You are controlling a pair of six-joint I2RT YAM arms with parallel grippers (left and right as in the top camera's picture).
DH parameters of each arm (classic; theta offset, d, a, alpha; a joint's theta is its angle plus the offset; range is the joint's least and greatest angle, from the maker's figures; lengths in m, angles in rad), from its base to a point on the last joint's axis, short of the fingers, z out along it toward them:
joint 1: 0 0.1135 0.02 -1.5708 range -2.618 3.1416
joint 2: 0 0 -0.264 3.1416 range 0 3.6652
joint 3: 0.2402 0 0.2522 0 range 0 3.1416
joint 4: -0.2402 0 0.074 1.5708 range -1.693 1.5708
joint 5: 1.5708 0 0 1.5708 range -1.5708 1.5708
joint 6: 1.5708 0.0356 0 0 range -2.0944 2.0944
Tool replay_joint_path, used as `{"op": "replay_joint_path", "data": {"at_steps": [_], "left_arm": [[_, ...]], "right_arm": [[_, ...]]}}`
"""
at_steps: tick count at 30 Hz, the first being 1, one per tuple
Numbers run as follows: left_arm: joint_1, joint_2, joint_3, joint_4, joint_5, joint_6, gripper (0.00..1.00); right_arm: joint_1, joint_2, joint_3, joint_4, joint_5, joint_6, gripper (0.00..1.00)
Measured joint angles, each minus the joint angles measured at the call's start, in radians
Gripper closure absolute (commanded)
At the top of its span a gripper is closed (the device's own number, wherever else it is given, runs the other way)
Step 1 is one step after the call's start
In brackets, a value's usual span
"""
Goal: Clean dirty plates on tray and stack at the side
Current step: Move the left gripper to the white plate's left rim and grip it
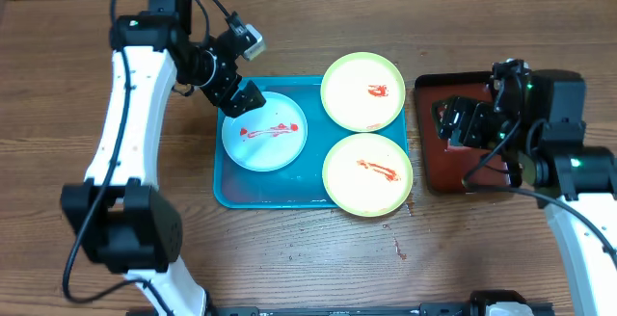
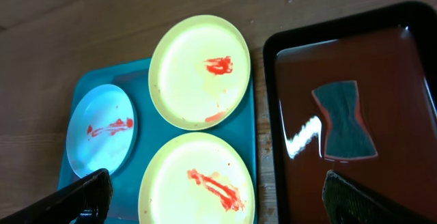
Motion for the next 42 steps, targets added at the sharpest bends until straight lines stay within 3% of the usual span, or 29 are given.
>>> {"op": "replay_joint_path", "data": {"at_steps": [8,16,21,28,32,34,37,39,42], "left_arm": [[0.000,0.126,0.002,0.228,-0.051,-0.003,0.00],[0.000,0.258,0.002,0.274,-0.109,-0.013,0.02],[0.000,0.312,0.002,0.280,-0.142,-0.024,0.21],[-0.002,0.356,0.003,0.272,-0.148,-0.035,0.30],[-0.003,0.384,0.003,0.264,-0.154,-0.048,0.44],[-0.003,0.388,0.005,0.266,-0.155,-0.054,0.51],[-0.003,0.390,0.006,0.267,-0.160,-0.061,0.71],[-0.003,0.392,0.006,0.267,-0.160,-0.073,0.95],[-0.003,0.395,0.008,0.255,-0.157,-0.107,0.96]], "right_arm": [[0.000,0.045,0.000,-0.003,-0.002,-0.002,0.04],[0.000,0.072,0.000,-0.003,-0.002,-0.019,0.04],[0.000,0.073,0.000,-0.003,-0.002,-0.024,0.05],[0.000,0.073,0.000,-0.003,-0.002,-0.026,0.05],[0.000,0.073,0.000,-0.003,-0.002,-0.026,0.05],[0.000,0.073,0.000,-0.003,-0.002,-0.026,0.05],[0.000,0.073,0.000,-0.003,-0.002,-0.026,0.05],[0.000,0.073,0.000,-0.003,-0.002,-0.026,0.05],[0.000,0.073,0.000,-0.003,-0.002,-0.026,0.08]]}}
